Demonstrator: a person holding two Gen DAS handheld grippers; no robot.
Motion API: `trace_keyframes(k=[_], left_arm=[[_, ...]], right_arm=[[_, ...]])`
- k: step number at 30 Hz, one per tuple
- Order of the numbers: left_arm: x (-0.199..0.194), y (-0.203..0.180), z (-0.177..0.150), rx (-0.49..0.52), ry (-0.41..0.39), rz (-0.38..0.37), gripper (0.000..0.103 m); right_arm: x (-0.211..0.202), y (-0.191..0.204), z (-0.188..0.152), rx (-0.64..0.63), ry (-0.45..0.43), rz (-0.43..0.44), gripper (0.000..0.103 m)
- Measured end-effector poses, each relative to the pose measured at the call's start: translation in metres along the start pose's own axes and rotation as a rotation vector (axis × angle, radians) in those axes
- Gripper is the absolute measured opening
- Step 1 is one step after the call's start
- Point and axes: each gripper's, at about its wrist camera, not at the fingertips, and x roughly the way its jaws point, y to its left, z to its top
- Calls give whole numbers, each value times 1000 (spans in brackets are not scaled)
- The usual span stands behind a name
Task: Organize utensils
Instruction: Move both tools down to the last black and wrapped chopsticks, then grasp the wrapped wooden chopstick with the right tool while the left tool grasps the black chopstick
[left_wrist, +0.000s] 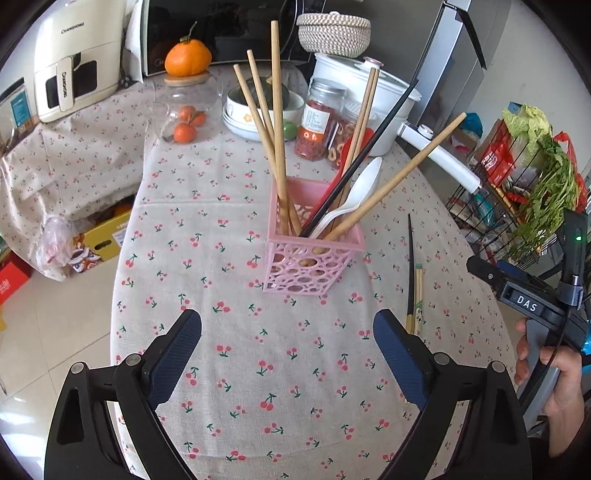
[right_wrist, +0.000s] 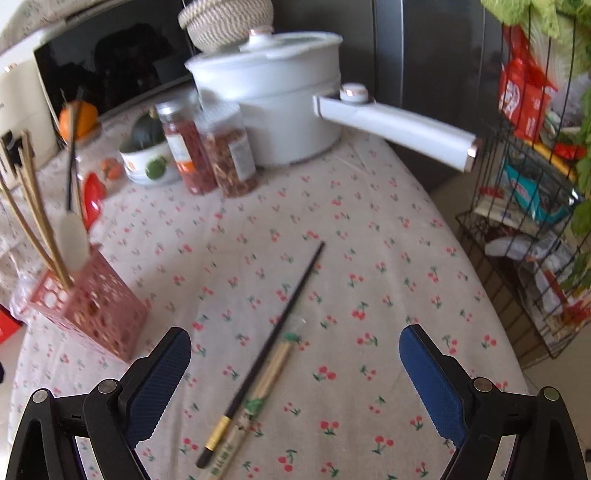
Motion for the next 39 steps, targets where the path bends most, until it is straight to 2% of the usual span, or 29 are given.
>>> trace_keyframes(k=[3,7,14,26,28,31,33,34,36,38,39], left_arm=[[11,5,-2,-19,56,15,96],[21,10,-3,-51,103,7,96],[28,7,-7,-42,141,2,96],[29,5,-10,-28,162,0,96],[28,3,-11,-24,165,-2,96],[27,1,-11,-10,165,-9,96],[26,-2,-12,2,164,-10,96],[26,-4,-13,8,163,-11,96],[25,-8,-14,22,163,-12,96],[24,-13,-16,36,165,-12,96],[23,-17,-17,41,167,-13,96]], right_arm=[[32,-10,-11,46,177,-34,95],[54,-24,-20,161,277,26,95],[67,-14,-22,167,317,14,95],[76,8,-21,66,293,-112,95],[75,10,-21,58,296,-111,94],[68,12,-21,57,293,-97,80],[63,17,-23,32,282,-79,56],[61,19,-24,14,278,-68,50],[58,19,-25,-1,281,-42,17],[57,9,-25,35,297,1,5],[56,3,-25,61,305,29,4]])
